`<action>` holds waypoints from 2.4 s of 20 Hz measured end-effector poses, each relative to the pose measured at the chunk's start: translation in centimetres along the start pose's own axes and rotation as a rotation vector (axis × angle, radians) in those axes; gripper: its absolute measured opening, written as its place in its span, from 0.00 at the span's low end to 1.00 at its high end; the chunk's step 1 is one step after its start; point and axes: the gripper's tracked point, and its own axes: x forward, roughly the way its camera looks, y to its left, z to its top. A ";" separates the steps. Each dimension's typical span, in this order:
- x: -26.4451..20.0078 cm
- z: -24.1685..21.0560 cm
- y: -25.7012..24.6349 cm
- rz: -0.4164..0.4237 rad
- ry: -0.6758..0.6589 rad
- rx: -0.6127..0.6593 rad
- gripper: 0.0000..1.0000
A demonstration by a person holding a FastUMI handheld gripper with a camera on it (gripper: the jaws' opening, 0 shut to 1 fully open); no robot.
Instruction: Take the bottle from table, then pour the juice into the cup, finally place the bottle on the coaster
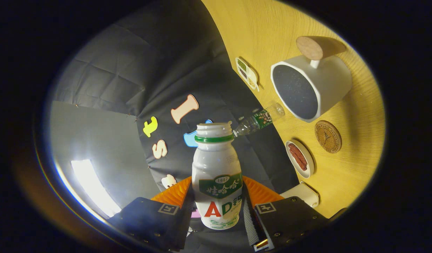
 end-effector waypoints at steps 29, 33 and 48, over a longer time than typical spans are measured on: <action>0.9 -1.9 -7.7 -0.256 0.138 -1.061 0.65; 1.2 -2.3 -9.4 -0.310 0.193 -1.307 0.65; 3.0 -2.9 -14.6 -0.437 0.314 -1.972 0.66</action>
